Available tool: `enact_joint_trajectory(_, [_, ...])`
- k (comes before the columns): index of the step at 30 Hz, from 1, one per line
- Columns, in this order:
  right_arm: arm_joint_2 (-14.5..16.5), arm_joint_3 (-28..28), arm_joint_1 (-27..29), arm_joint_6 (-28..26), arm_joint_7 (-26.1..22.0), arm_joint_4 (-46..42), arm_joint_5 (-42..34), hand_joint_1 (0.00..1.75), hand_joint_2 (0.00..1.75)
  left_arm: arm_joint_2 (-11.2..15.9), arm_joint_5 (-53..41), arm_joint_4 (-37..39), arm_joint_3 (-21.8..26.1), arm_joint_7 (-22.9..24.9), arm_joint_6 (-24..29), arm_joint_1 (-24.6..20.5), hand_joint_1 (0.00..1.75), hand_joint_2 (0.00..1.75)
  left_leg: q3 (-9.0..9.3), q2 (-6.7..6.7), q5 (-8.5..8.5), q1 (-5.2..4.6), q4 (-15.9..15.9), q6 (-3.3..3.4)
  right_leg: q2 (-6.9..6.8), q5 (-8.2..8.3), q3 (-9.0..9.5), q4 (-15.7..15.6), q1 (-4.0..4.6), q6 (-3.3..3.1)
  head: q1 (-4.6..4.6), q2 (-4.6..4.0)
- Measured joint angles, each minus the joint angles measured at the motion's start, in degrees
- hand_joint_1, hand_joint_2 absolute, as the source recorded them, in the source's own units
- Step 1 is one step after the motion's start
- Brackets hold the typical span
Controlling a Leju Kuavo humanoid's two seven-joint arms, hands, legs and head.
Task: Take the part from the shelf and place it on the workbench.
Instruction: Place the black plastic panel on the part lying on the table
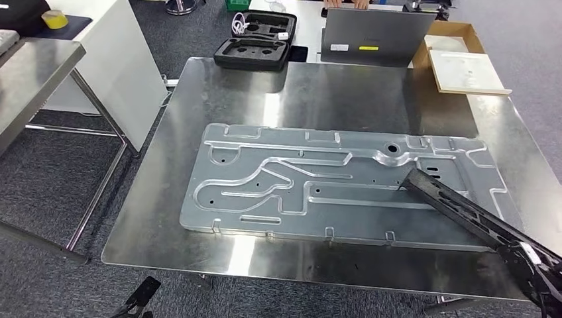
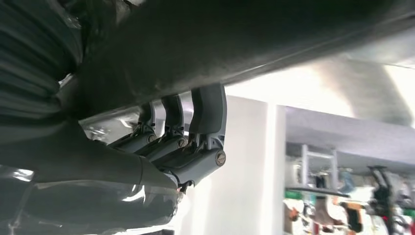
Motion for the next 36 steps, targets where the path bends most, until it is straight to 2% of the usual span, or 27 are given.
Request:
enact_joint_trajectory(2, [-0.2,0.0,0.0,0.0,0.0,0.6,0.0,1.75,1.75,0.0,0.0,0.0,0.1,0.0,-0.3,0.0,0.00,1.75,-0.13,0.02,-0.52,0.10,0.4,-0.47,0.00,0.17,0.11,-0.3,-0.15,-0.55,-0.02,0.00])
enact_joint_trajectory(4, [-0.4,0.1,0.0,-0.1,0.0,1.1,0.0,0.87,0.87,0.0,0.0,0.0,0.2,0.0,-0.4,0.0,0.00,1.75,-1.72,0.09,-3.10,0.17,4.2,-0.88,-0.09,0.31,0.31,-0.6,-0.30,-1.21,-0.15,0.00])
enact_joint_trajectory(6, [-0.5,0.2,-0.1,-0.1,0.0,1.5,0.0,0.00,0.00,0.1,0.0,0.0,0.3,0.0,-0.4,0.0,0.00,1.75,-4.93,0.15,-6.62,0.21,11.5,-1.10,-0.22,0.24,0.37,-0.5,-0.17,-1.64,-0.26,0.00])
enact_joint_trajectory(7, [-0.5,0.2,-0.1,-0.3,0.0,1.8,0.0,0.00,0.00,0.1,0.0,0.0,0.4,0.1,-0.5,0.0,0.00,1.75,-6.34,0.15,-7.59,0.21,14.5,-1.18,-0.26,0.19,0.37,-0.5,-0.11,-1.73,-0.23,0.00])
enact_joint_trajectory(8, [-0.5,0.3,-0.1,-0.5,0.0,2.0,0.1,0.00,0.00,0.1,0.0,0.0,0.5,0.1,-0.6,0.1,0.00,1.31,-6.93,0.16,-7.51,0.21,15.8,-1.22,-0.28,0.14,0.39,-0.4,-0.07,-1.80,-0.25,0.00])
enact_joint_trajectory(9, [-0.5,0.4,-0.1,-0.9,0.0,2.2,0.2,0.00,0.00,0.1,0.0,0.0,0.6,0.2,-0.7,0.1,0.00,0.87,-6.51,0.17,-6.41,0.22,14.9,-1.19,-0.27,0.07,0.43,-0.3,-0.05,-1.85,-0.26,0.00])
enact_joint_trajectory(11, [-0.5,0.4,-0.1,-2.0,0.0,2.3,0.2,0.00,0.00,0.1,0.0,0.0,0.8,0.3,-0.3,0.1,0.00,0.00,-3.22,0.19,-2.77,0.21,8.1,-0.89,-0.24,-0.09,0.59,-0.1,-0.04,-1.80,-0.26,0.00])
enact_joint_trajectory(13, [-0.4,0.4,-0.3,-3.7,0.0,2.3,-0.9,0.00,0.00,0.2,0.0,0.0,1.0,0.9,0.6,-0.1,0.00,0.00,-0.15,0.20,-0.82,0.08,1.8,-0.59,-0.17,-0.22,0.57,0.0,0.13,-1.46,-0.20,0.00])
enact_joint_trajectory(14, [-0.3,0.4,-0.5,-4.6,0.0,2.2,-1.8,0.00,0.00,0.2,0.0,0.0,1.0,1.2,1.2,-0.2,0.00,0.00,0.48,0.20,-0.72,-0.01,0.4,-0.46,-0.14,-0.20,0.50,0.0,0.19,-1.23,-0.19,0.00])
enact_joint_trajectory(16, [-0.3,0.4,-0.8,-5.7,-0.1,1.9,-3.2,0.00,0.00,0.3,0.0,0.0,1.1,1.8,1.8,-0.2,0.00,0.00,0.68,0.19,-0.56,-0.11,0.0,-0.09,-0.10,-0.06,0.46,-0.1,0.18,-0.65,-0.18,0.00])
enact_joint_trajectory(18, [-0.2,0.4,-1.0,-6.5,-0.2,1.4,-3.6,0.00,0.00,0.3,0.0,0.0,1.2,2.1,2.3,-0.2,0.00,0.00,1.04,0.19,-0.13,0.05,-0.7,0.55,-0.14,-0.95,0.04,1.0,0.02,-0.11,-0.06,0.00])
enact_joint_trajectory(19, [-0.1,0.4,-1.2,-6.9,-0.2,0.8,-3.4,0.00,0.00,0.2,0.0,0.0,1.3,2.2,2.8,-0.2,0.00,0.00,1.21,0.21,0.07,0.19,-1.0,0.83,-0.16,-2.24,-0.82,3.0,-0.04,0.15,0.04,0.00])
enact_joint_trajectory(21, [0.1,0.6,-2.0,-7.5,-0.3,-1.1,-1.9,0.00,0.00,0.2,-0.1,0.0,1.3,2.6,4.4,-0.2,0.00,0.00,1.32,0.33,0.17,0.24,-1.2,1.03,-0.21,-5.70,-4.02,10.0,-0.24,0.57,0.20,0.00])
enact_joint_trajectory(22, [0.3,0.8,-2.5,-7.4,-0.2,-2.3,-0.9,0.00,0.00,0.2,-0.2,0.0,1.4,2.9,5.4,-0.2,0.00,0.00,1.31,0.38,0.17,0.23,-1.1,1.06,-0.21,-6.87,-5.61,13.4,-0.35,0.75,0.18,0.00])
enact_joint_trajectory(23, [0.4,1.1,-2.9,-7.1,-0.2,-3.6,0.0,0.00,0.00,0.2,-0.4,0.0,1.4,3.0,6.3,-0.3,0.00,0.00,1.33,0.41,0.14,0.24,-1.1,1.05,-0.22,-7.09,-6.53,15.2,-0.48,0.90,0.18,0.00])
enact_joint_trajectory(24, [0.5,1.4,-3.2,-6.8,-0.1,-4.7,0.6,0.00,0.00,0.2,-0.5,0.0,1.4,3.1,6.8,-0.3,0.00,0.00,1.38,0.39,0.09,0.28,-1.0,1.02,-0.23,-6.17,-6.35,14.8,-0.62,1.00,0.19,0.00])
enact_joint_trajectory(25, [0.6,1.6,-3.5,-6.5,-0.1,-5.7,1.1,0.00,0.00,0.2,-0.5,0.0,1.4,3.2,7.1,-0.3,0.00,0.00,1.45,0.35,0.02,0.34,-0.9,0.96,-0.25,-4.53,-5.24,12.5,-0.78,1.07,0.19,0.00])
enact_joint_trajectory(27, [0.6,2.0,-3.9,-6.4,0.0,-7.4,1.3,0.00,0.00,0.1,-0.5,0.0,1.4,3.2,7.3,-0.3,0.00,0.00,1.52,0.14,-0.25,0.36,-0.6,0.59,-0.21,-1.30,-1.47,4.7,-0.92,1.08,0.21,0.00])
enact_joint_trajectory(29, [0.7,2.2,-4.2,-6.6,-0.1,-9.0,1.7,0.00,0.00,0.1,-0.5,0.0,1.4,3.5,7.7,-0.3,0.00,0.00,1.31,-0.10,-0.42,0.25,-0.3,-0.03,-0.11,-0.27,0.68,0.2,-0.68,0.67,0.18,0.00])
enact_joint_trajectory(30, [0.7,2.4,-4.3,-6.7,-0.1,-9.8,2.2,0.00,0.00,0.1,-0.5,0.0,1.5,3.9,8.1,-0.3,0.00,0.00,1.17,-0.16,-0.37,0.19,-0.4,-0.33,-0.07,-0.34,0.73,0.1,-0.47,0.37,0.16,0.00])
enact_joint_trajectory(33, [0.7,3.1,-5.1,-5.9,-0.1,-13.0,5.3,0.00,0.00,0.0,-0.5,0.0,1.7,5.9,9.0,-0.2,0.00,0.00,0.80,-0.11,-0.75,0.35,0.0,-1.20,-0.05,0.09,0.58,-0.2,-0.55,-0.70,0.12,0.00])
enact_joint_trajectory(35, [0.7,3.6,-6.2,-4.4,-0.1,-15.7,8.0,0.00,0.00,-0.1,-0.6,0.0,1.9,6.9,9.4,-0.3,0.00,0.00,-1.06,0.04,-3.45,0.44,4.2,-1.67,-0.12,0.31,0.62,-0.4,-0.56,-1.48,0.00,0.00])
enact_joint_trajectory(36, [0.7,4.0,-6.6,-3.6,0.0,-17.1,9.1,0.00,0.00,-0.1,-0.6,0.0,2.0,7.3,9.6,-0.3,0.00,0.00,-2.70,0.09,-5.44,0.44,8.0,-1.81,-0.21,0.35,0.60,-0.4,-0.44,-1.72,-0.04,0.00])
